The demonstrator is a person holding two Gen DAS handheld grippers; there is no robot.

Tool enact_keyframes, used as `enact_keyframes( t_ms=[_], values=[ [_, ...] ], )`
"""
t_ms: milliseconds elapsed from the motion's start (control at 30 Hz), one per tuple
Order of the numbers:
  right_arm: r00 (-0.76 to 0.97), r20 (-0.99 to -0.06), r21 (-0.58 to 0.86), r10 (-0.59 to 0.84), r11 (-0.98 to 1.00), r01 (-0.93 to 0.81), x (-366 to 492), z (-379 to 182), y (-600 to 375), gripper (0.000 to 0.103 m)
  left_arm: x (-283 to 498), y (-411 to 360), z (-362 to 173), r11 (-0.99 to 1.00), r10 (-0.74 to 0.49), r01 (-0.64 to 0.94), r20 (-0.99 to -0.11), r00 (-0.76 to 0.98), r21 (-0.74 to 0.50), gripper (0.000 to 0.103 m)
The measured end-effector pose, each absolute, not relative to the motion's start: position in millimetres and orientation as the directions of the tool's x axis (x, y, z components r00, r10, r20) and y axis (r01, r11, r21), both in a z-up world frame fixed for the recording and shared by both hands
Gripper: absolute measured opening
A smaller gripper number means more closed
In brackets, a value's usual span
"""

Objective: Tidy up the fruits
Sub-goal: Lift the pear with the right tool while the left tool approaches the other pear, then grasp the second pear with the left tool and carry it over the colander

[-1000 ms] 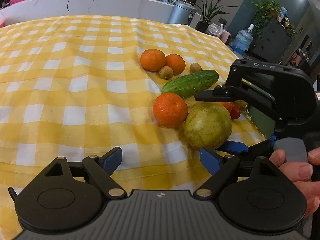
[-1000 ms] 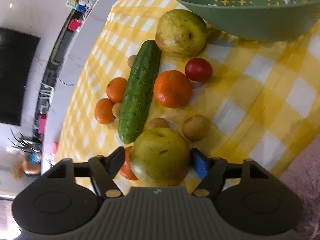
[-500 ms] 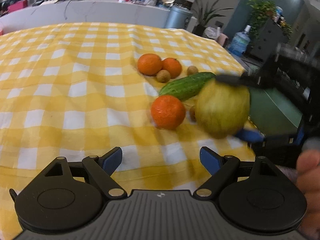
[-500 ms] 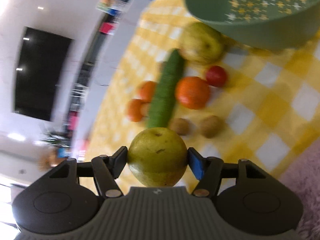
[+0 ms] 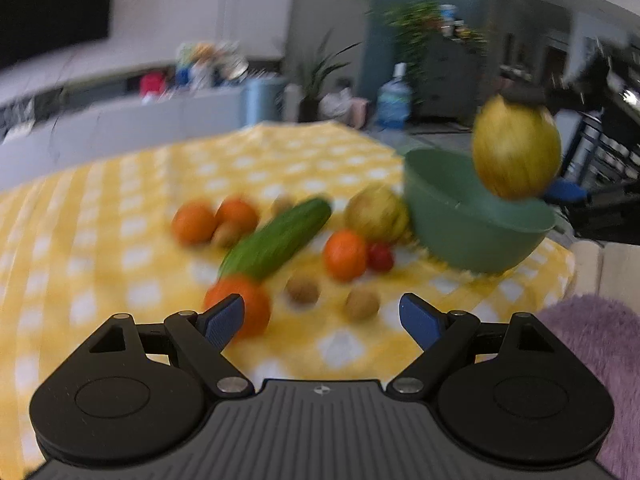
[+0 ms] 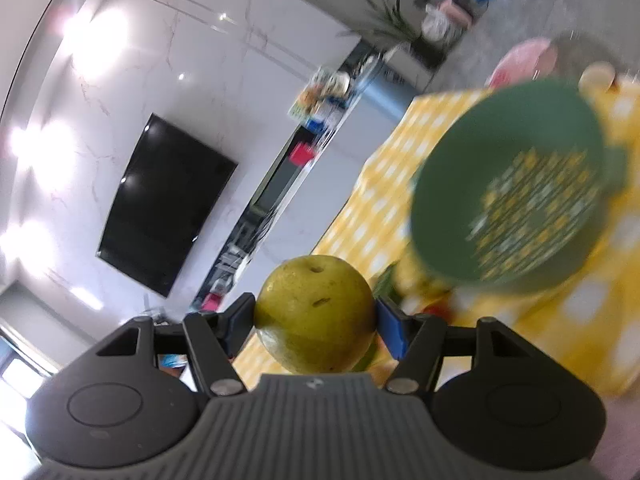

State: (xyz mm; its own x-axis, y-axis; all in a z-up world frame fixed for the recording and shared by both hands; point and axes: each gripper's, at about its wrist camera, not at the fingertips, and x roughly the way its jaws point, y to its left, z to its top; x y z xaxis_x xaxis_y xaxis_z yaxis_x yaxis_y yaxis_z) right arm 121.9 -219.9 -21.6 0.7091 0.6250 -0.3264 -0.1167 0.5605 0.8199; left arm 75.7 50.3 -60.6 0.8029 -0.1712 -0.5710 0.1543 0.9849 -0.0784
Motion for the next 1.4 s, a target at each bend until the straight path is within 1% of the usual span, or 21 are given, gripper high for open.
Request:
enact_keyframes(
  t_ms=[67, 133, 233, 300, 400, 500, 600, 700, 800, 967, 1000, 1033, 1233, 1300, 1400],
  values=[
    [0.725, -0.345, 0.789, 0.596, 0.602, -0.12, 114.3, -21.8, -243.2, 0.062, 89.7, 40.6, -56.3, 0.976, -0.2, 0.212, -0.557, 0.806, -0.044, 0.102],
    [0.728, -0.387, 0.737, 0.565, 0.664, -0.124, 108.8, -22.3, -262.5, 0.062, 106.6, 32.1, -52.6, 0.963, -0.233, 0.269, -0.549, 0.803, -0.016, 0.102],
    [0.702, -0.496, 0.65, 0.511, 0.755, -0.09, 109.7, -31.9, -286.2, 0.062, 135.2, 21.3, -53.1, 0.935, -0.284, 0.353, -0.549, 0.786, 0.022, 0.102],
    [0.675, -0.562, 0.594, 0.478, 0.801, -0.073, 110.5, -41.7, -297.5, 0.062, 154.1, 12.4, -56.7, 0.9, -0.329, 0.433, -0.561, 0.759, 0.059, 0.102],
    [0.642, -0.627, 0.532, 0.441, 0.845, -0.06, 110.4, -54.4, -310.6, 0.062, 178.4, -4.6, -64.6, 0.843, -0.369, 0.526, -0.587, 0.721, 0.115, 0.102],
    [0.623, -0.675, 0.482, 0.395, 0.875, -0.032, 111.6, -65.0, -316.3, 0.062, 200.1, -15.3, -71.7, 0.809, -0.375, 0.57, -0.622, 0.687, 0.143, 0.102],
    [0.603, -0.71, 0.446, 0.365, 0.895, -0.016, 112.6, -69.1, -317.0, 0.062, 214.6, -18.7, -79.1, 0.798, -0.377, 0.589, -0.654, 0.656, 0.131, 0.102],
    [0.6, -0.716, 0.436, 0.358, 0.9, -0.017, 109.4, -70.1, -313.7, 0.062, 226.7, -10.1, -83.5, 0.798, -0.391, 0.595, -0.67, 0.631, 0.094, 0.102],
    [0.6, -0.719, 0.429, 0.35, 0.903, -0.014, 113.3, -72.5, -311.0, 0.062, 232.2, -10.5, -83.4, 0.782, -0.407, 0.618, -0.684, 0.605, 0.082, 0.097],
    [0.606, -0.723, 0.414, 0.331, 0.91, -0.002, 116.6, -70.1, -305.6, 0.062, 234.0, -18.2, -91.1, 0.746, -0.389, 0.653, -0.709, 0.588, 0.131, 0.089],
    [0.604, -0.722, 0.425, 0.337, 0.905, 0.003, 117.0, -71.4, -306.8, 0.062, 235.6, -18.2, -92.5, 0.751, -0.379, 0.646, -0.712, 0.591, 0.136, 0.085],
    [0.606, -0.719, 0.431, 0.34, 0.903, 0.005, 116.5, -71.0, -305.9, 0.062, 237.2, -18.2, -93.7, 0.757, -0.366, 0.638, -0.716, 0.594, 0.142, 0.078],
    [0.614, -0.702, 0.44, 0.361, 0.898, -0.026, 116.7, -68.7, -303.0, 0.062, 230.7, -19.8, -95.9, 0.764, -0.347, 0.621, -0.702, 0.622, 0.173, 0.077],
    [0.609, -0.706, 0.435, 0.361, 0.9, -0.028, 116.4, -68.9, -302.0, 0.062, 229.4, -16.8, -94.5, 0.784, -0.344, 0.602, -0.702, 0.623, 0.151, 0.077],
    [0.606, -0.705, 0.442, 0.37, 0.897, -0.033, 115.2, -68.8, -302.1, 0.062, 227.0, -6.1, -92.5, 0.817, -0.366, 0.572, -0.701, 0.612, 0.074, 0.077]
  ],
)
